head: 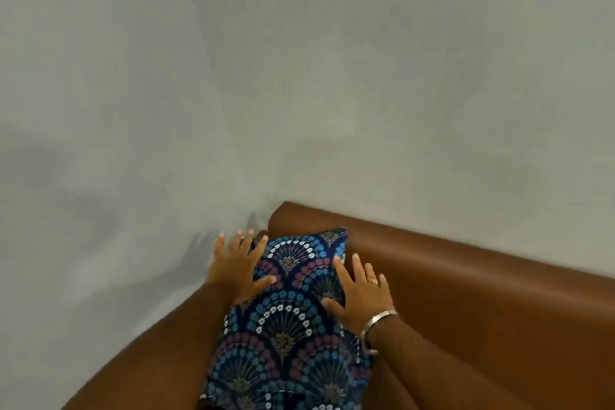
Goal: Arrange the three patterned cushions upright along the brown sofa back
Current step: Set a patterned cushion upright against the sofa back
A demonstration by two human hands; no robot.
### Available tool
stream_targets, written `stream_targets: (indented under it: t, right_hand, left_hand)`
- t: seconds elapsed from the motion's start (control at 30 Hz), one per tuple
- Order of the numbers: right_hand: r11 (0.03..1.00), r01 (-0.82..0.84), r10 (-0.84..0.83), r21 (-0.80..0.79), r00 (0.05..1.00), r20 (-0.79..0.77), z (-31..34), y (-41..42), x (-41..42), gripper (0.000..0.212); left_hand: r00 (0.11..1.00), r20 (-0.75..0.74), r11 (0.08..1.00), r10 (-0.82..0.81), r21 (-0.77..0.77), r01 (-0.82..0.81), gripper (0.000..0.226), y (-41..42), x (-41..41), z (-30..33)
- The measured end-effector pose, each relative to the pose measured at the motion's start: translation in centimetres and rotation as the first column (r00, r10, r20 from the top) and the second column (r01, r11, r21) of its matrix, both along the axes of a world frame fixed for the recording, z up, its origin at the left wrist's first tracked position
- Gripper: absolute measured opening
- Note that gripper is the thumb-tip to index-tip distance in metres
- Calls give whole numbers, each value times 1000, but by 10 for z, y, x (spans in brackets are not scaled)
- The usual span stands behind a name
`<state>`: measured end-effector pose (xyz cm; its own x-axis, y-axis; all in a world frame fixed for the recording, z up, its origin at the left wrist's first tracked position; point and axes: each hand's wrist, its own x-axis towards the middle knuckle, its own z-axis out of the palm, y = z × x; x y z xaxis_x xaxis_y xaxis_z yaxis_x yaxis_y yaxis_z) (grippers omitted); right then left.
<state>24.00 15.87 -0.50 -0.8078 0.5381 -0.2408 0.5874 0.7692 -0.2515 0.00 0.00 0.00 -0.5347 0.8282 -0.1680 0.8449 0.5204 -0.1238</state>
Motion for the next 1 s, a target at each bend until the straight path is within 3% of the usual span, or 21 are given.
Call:
stream_targets:
  t: [0.07,0.17,0.27,0.4,0.53,0.6,0.7,0.77,0.87,1.0]
  right_hand:
    - [980,107,-107,-169,994,11,-30,-10,-32,96]
    - [947,212,-235,-241,969,-74,-73,-19,-65,103]
    - [944,202,-243,-260,961,-134,-111,-20,-73,96]
    - [939,169,-207,-299,973,-101,-135,-24,-64,93]
    - [883,185,-273,-431,950,-153,-125,-20,-64,97]
    - [818,202,-368,-538,903,-222,-115,-15,-55,95]
    - [674,213,-583,-708,741,-332,-99,-5,-22,86]
    - [631,213,-673,-746,628,-390,-93,8,26,84]
    - [625,250,-728,-739,530,-436,-91,33,133,86]
    - [640,375,-750,-671,494,-440,-109,86,308,85]
  left_hand:
    - [987,133,995,86,37,-92,99,-10,-25,-30]
    - [946,308,987,101,85,-133,94,-14,-44,-82]
    - [883,467,967,47,199,-157,90,-15,-36,-126]
    - [815,578,921,34,299,-250,92,-27,-25,-155]
    - [608,777,778,163,278,-564,102,-26,-17,-134]
    - [637,754,799,159,281,-532,98,-20,3,-113]
    - [785,614,817,79,412,-404,95,-3,48,-75]
    - [844,534,809,-35,512,-290,99,15,91,-54]
    - [859,482,832,-173,538,-135,104,53,183,-52]
    - [814,492,833,-309,553,-18,109,122,336,-91]
